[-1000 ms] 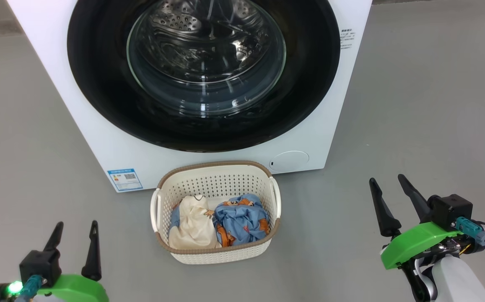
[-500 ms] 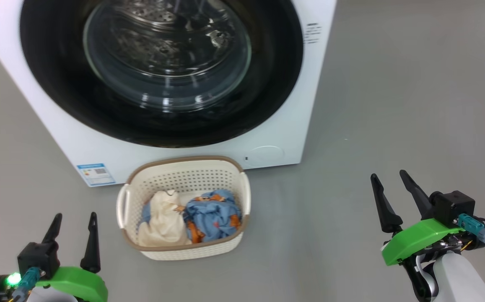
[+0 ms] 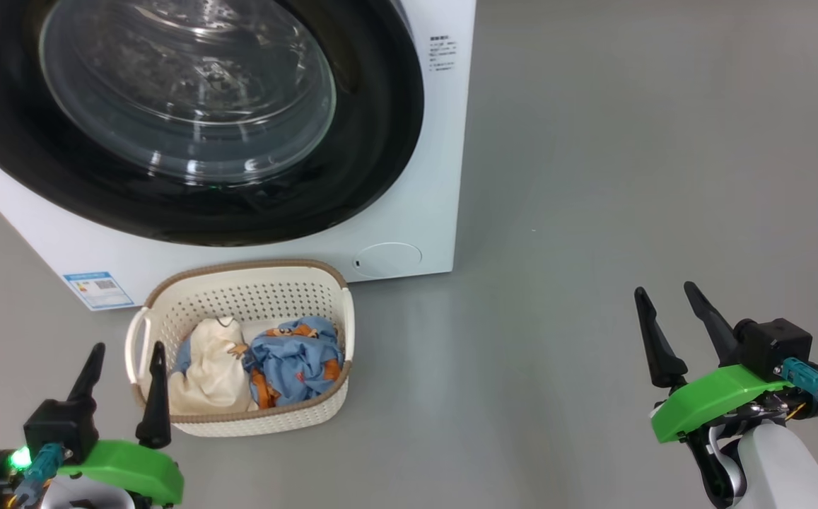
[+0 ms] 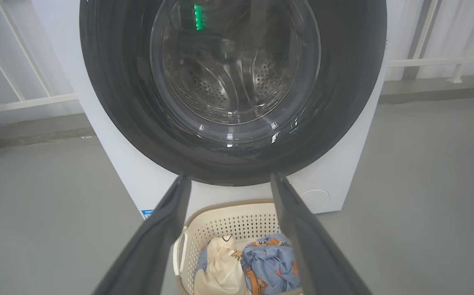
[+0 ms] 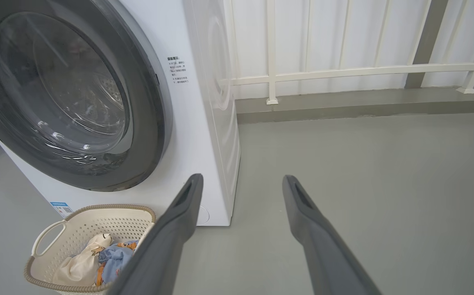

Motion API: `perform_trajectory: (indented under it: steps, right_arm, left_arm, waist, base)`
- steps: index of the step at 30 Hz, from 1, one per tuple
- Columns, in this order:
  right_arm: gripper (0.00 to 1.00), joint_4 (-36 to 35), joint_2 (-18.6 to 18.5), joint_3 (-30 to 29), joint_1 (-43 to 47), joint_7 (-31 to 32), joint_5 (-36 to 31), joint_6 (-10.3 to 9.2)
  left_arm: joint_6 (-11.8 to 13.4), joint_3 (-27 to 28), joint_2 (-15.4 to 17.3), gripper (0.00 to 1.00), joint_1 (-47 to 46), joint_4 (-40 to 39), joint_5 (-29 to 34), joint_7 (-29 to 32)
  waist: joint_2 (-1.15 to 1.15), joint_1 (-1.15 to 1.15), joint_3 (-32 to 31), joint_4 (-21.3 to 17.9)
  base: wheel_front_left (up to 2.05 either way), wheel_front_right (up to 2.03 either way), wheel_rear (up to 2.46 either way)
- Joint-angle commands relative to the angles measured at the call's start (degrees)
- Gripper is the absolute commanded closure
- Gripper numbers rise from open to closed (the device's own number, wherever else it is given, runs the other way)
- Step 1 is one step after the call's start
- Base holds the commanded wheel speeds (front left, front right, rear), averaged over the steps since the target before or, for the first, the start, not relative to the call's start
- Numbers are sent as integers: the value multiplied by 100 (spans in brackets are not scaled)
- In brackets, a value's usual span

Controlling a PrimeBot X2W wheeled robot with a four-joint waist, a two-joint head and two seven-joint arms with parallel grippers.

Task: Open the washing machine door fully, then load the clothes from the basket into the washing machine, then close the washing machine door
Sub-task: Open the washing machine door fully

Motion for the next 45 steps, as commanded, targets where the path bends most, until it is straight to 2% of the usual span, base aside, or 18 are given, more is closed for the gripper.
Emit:
perform_trajectory:
  steps: [1, 32, 45]
  right_arm:
    - [0, -159, -20, 122, -183, -69, -39, 9]
    - [0, -280, 34, -8, -265, -69, -223, 9]
    - [0, -330, 74, -135, -836, -69, 139, 9]
  left_arm:
    - [-5, 197, 132, 0, -182, -166, 7, -37]
    - [-82, 298, -78, 0, 84, -605, 88, -37]
    - [-123, 190, -193, 0, 190, -818, 67, -37]
  waist:
    - [0, 0, 11, 7]
    - [0, 0, -28, 80]
    - [0, 0, 95, 230]
  base:
    - [35, 35, -71]
    - [2, 2, -4]
    - [0, 0, 0]
